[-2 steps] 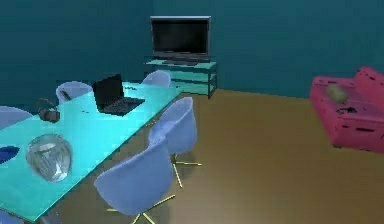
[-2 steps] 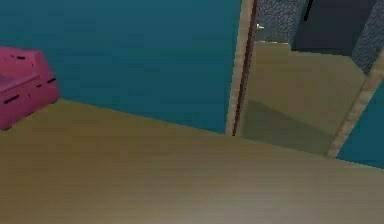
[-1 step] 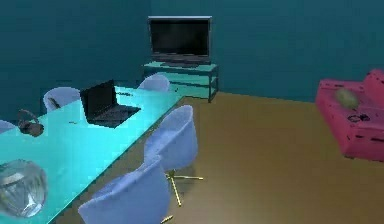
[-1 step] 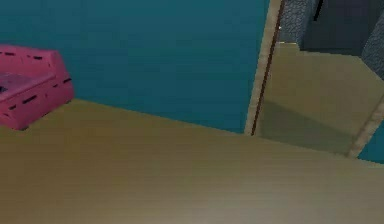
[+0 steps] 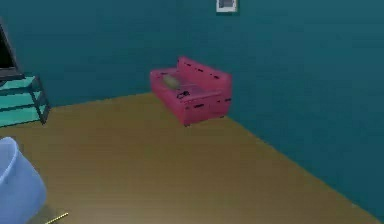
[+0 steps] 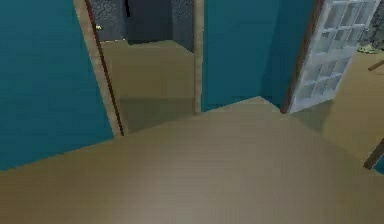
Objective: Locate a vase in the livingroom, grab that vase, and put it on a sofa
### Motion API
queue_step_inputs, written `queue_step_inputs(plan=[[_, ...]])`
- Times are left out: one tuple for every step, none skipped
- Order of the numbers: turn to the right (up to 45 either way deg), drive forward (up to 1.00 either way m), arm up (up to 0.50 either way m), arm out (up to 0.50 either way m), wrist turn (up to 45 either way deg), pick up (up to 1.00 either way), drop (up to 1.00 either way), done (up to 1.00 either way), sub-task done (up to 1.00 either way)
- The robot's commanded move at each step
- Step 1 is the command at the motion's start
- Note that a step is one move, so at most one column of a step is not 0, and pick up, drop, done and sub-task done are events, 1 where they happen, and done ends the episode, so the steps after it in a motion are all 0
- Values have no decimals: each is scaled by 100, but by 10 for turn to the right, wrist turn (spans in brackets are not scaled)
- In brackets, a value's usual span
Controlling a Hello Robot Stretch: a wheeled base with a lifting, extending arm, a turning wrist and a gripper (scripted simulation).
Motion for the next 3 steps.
queue_step_inputs(plan=[[270,0,0,0,0,0,0,0,0],[0,5,0,0,0,0,0,0,0],[450,0,0,0,0,0,0,0,0]])
